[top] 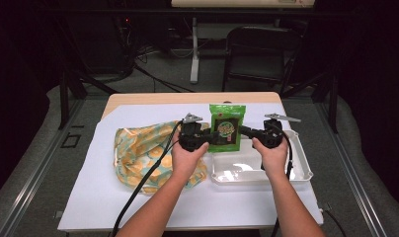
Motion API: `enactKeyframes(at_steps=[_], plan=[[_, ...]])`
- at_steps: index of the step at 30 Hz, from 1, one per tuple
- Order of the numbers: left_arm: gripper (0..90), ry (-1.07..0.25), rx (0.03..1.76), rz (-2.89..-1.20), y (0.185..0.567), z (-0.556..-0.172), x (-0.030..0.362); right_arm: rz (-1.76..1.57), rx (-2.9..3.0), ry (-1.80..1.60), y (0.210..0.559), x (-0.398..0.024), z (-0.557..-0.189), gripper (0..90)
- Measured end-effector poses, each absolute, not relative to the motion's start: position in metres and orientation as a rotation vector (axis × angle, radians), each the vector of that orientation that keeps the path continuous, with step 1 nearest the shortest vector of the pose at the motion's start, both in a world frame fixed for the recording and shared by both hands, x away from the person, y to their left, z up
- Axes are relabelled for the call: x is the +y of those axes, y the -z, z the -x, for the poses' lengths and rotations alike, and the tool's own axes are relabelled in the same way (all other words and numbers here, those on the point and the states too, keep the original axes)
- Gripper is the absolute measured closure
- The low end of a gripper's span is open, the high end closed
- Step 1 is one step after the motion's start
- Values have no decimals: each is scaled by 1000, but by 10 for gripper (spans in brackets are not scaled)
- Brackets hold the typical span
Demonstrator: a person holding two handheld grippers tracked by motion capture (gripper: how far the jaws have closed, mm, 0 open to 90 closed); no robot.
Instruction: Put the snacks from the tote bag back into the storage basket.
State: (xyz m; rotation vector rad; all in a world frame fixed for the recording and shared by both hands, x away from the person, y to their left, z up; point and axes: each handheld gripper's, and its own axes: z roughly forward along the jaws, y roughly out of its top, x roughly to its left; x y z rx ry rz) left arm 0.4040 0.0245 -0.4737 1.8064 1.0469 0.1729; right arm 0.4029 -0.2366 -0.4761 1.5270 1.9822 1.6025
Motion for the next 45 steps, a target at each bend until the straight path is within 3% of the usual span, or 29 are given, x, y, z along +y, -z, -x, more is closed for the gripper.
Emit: enactKeyframes(at_steps=[27,45], plan=[[585,-162,1096,-1818,493,-411,7,-1581,1983,-1528,483,-242,-401,888],[583,-107,1134,-1837,512,-419,-6,-1662,2006,-1451,499,-251,-408,889]])
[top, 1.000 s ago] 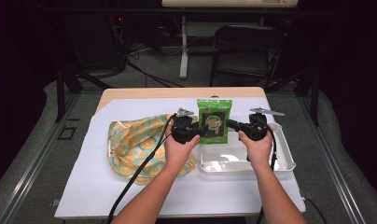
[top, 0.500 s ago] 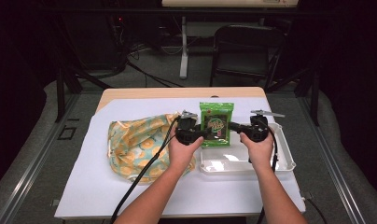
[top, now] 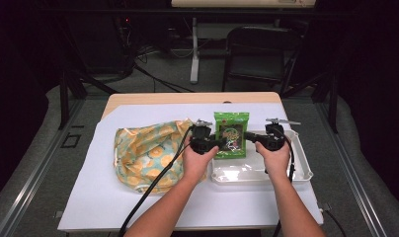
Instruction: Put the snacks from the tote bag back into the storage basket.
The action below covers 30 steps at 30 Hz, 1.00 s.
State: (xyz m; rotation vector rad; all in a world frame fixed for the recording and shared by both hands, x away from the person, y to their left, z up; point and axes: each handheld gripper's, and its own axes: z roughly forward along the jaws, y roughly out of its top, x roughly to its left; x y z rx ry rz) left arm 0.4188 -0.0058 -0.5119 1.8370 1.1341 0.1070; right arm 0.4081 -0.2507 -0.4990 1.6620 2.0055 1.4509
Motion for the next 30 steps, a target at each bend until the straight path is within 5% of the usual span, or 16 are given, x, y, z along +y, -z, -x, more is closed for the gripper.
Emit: enactKeyframes(at_steps=[30], plan=[[531,-101,1166,-1862,518,-423,-10,-1808,1995,-1413,518,-259,-418,893]])
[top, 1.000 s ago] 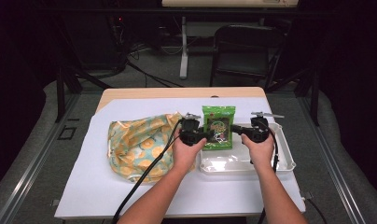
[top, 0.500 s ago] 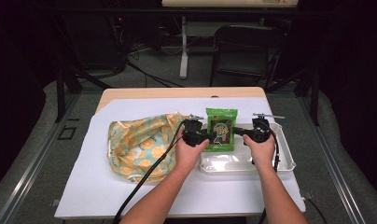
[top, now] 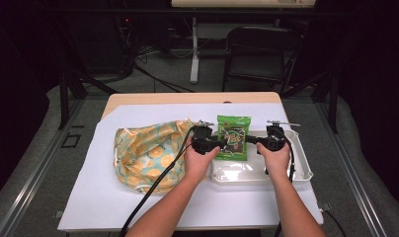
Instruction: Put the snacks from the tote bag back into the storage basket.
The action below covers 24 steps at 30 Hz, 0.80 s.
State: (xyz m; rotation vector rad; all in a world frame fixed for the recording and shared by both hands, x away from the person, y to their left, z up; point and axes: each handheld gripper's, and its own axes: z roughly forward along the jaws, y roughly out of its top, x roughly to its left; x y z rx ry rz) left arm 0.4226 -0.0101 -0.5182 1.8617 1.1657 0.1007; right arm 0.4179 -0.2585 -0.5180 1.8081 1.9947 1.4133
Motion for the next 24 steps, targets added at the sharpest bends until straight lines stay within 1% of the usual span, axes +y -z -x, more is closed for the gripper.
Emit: enactKeyframes(at_steps=[14,24], plan=[[513,-127,1163,-1881,516,-422,-5,-1831,1981,-1416,521,-257,-420,893],[513,-144,1170,-1848,510,-418,17,-1852,1994,-1390,524,-253,-423,894]])
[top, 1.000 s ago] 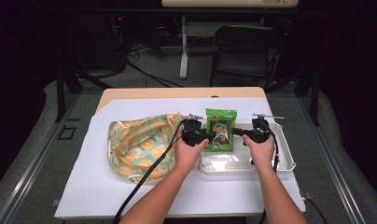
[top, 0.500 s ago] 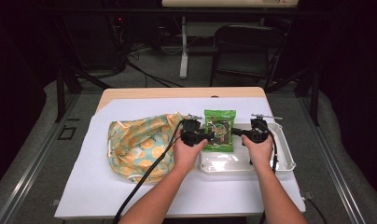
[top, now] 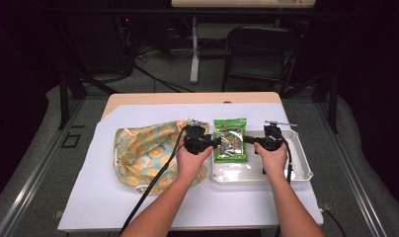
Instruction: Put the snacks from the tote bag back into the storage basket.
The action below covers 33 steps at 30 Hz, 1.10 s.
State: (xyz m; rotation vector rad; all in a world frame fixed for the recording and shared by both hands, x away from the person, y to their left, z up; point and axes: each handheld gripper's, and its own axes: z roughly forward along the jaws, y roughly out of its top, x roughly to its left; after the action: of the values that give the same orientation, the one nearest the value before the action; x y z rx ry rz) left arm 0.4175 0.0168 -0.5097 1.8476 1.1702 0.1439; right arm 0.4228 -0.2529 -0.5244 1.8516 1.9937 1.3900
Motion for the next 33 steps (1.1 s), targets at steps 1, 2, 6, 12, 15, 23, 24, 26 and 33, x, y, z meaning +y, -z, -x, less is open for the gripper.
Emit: enactKeyframes(at_steps=[1,2,6,12,15,23,24,26,33], plan=[[513,-149,1172,-1851,509,-417,20,-1855,1986,-1388,525,-251,-423,895],[512,-150,1172,-1846,509,-416,22,-1858,1992,-1381,526,-250,-424,895],[512,-150,1176,-1824,507,-414,33,-1872,2000,-1368,526,-248,-424,894],[507,-163,1174,-1808,503,-410,47,-1886,2024,-1324,529,-244,-424,860],[504,-170,1166,-1807,500,-408,53,-1890,2029,-1328,528,-244,-423,786],[498,-212,1163,-1792,492,-401,69,-1819,1990,-1308,520,-244,-418,701],[497,-213,1163,-1792,492,-400,70,-1805,1981,-1303,519,-243,-417,691],[493,-226,1158,-1800,490,-398,75,-1775,1970,-1302,516,-242,-415,680],[483,-294,1148,-1802,482,-385,105,-1646,2028,-1299,504,-227,-407,617]])
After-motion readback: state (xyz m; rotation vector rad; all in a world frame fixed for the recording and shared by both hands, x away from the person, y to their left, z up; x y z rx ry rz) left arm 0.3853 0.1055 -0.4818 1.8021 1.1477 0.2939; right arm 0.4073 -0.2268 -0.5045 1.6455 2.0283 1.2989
